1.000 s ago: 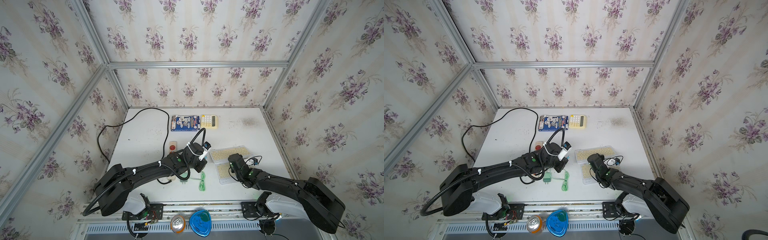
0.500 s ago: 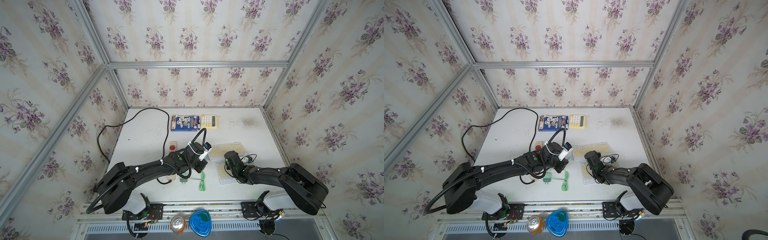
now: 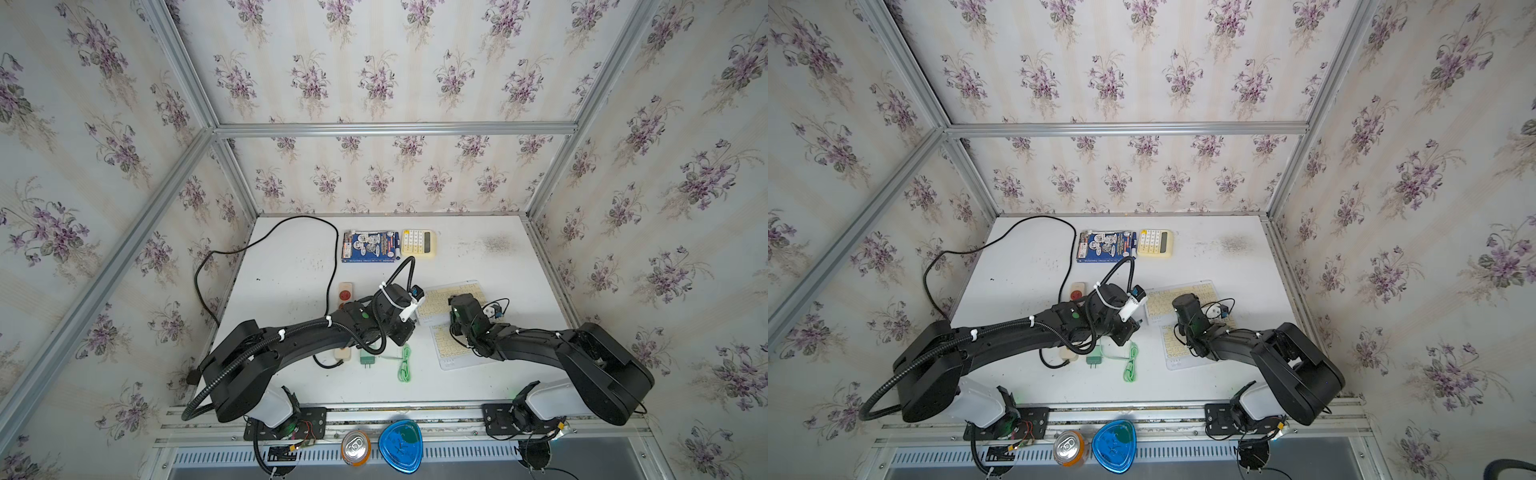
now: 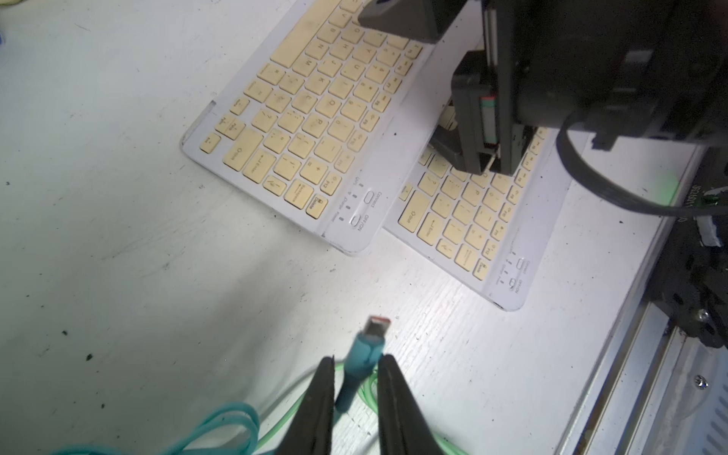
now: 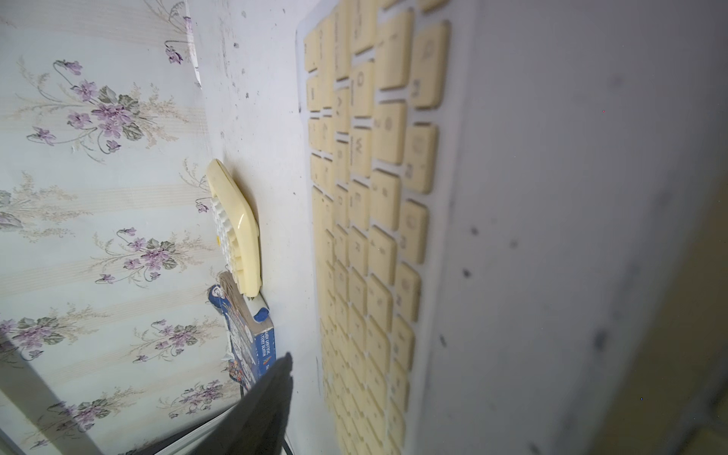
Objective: Unplug the wireless keyboard
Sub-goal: Place the power cord at the center of the board.
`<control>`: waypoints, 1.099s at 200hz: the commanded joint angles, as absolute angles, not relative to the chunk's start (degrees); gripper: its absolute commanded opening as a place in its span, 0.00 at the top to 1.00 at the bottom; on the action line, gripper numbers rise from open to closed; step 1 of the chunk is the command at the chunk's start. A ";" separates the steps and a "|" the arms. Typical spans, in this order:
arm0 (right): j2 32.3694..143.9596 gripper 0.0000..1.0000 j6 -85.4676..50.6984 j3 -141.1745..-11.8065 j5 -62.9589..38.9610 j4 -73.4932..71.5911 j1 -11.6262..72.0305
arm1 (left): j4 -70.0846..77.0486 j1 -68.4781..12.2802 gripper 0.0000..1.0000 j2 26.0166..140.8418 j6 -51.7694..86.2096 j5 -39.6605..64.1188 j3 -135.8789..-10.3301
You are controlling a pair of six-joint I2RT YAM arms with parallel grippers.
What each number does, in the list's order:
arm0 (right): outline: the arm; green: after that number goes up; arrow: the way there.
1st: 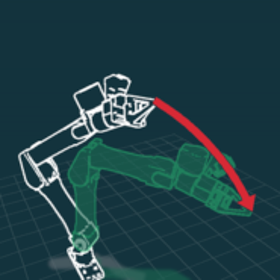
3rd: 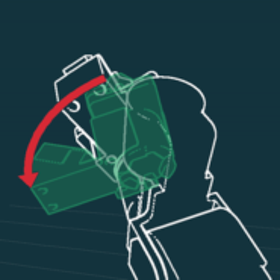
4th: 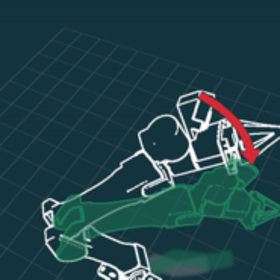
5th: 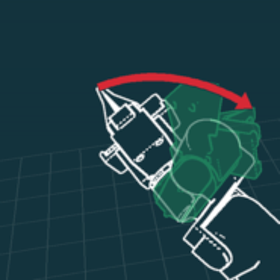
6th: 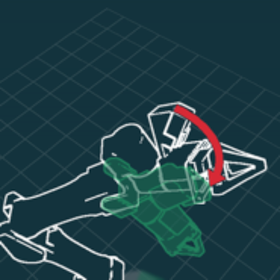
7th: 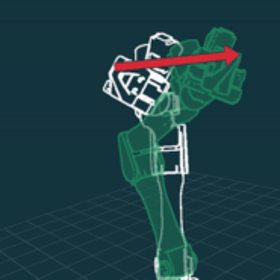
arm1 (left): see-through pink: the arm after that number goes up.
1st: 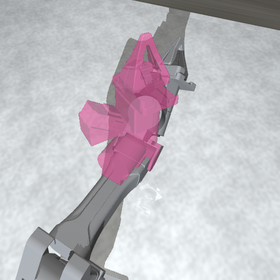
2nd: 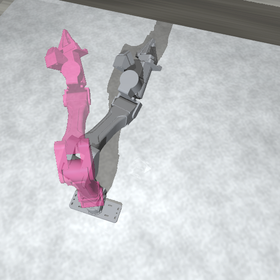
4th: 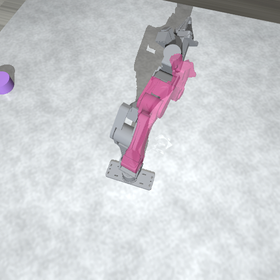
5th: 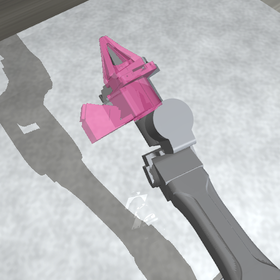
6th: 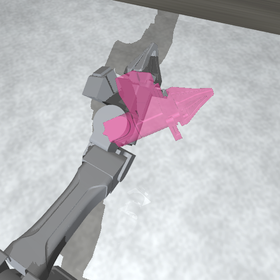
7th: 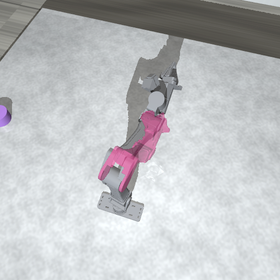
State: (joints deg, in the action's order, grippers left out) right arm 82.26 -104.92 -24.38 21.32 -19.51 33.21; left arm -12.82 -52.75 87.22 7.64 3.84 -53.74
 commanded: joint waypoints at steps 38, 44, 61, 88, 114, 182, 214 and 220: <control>86.23 0.31 -99.46 -27.22 14.81 -19.86 31.28 | -13.97 -52.74 0.67 86.56 8.16 4.66 -54.19; 86.39 0.29 -99.20 -27.34 14.61 -19.86 31.22 | -13.97 -52.73 0.66 86.17 8.18 4.65 -54.06; 86.44 0.25 -96.66 -28.58 13.28 -18.79 31.20 | -13.89 -52.73 0.64 84.15 8.13 4.36 -53.45; 85.88 0.22 -94.96 -29.18 12.63 -16.36 28.99 | -11.66 -52.74 0.59 79.02 8.17 2.73 -50.79; 83.13 0.19 -94.02 -27.96 13.76 -15.42 29.00 | -7.63 -52.73 0.55 71.10 8.16 0.04 -46.08; 70.95 0.01 -89.46 -27.41 15.47 -5.53 29.07 | 1.69 -52.43 0.35 48.08 10.62 -15.37 -32.34; 64.76 0.06 -78.29 -30.05 12.15 -3.00 29.38 | 4.14 -47.69 0.29 39.90 15.22 -16.73 -26.94; 63.99 0.07 -75.67 -31.28 11.46 -2.06 29.91 | 4.22 -45.54 0.33 38.33 17.22 -15.36 -25.92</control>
